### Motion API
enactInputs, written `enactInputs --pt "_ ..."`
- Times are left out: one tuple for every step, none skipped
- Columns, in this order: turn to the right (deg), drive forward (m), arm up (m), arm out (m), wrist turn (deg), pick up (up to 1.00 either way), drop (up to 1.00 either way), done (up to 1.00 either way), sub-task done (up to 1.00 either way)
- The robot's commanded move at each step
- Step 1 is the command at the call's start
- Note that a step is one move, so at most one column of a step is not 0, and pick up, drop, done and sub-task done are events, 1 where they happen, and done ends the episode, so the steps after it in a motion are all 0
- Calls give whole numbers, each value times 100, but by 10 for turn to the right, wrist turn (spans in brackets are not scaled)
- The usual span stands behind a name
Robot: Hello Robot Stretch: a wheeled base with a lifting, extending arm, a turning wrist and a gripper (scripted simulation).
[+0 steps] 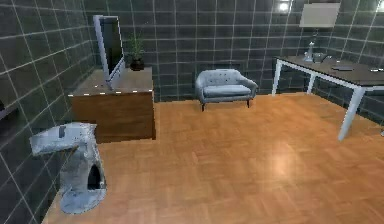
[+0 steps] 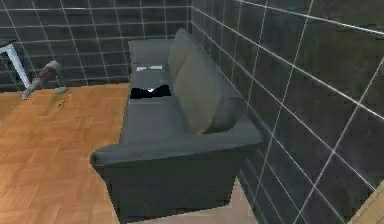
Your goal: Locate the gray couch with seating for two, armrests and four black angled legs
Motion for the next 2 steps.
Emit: enactInputs --pt "0 100 0 0 0 0 0 0 0" --pt "-30 0 0 0 0 0 0 0 0"
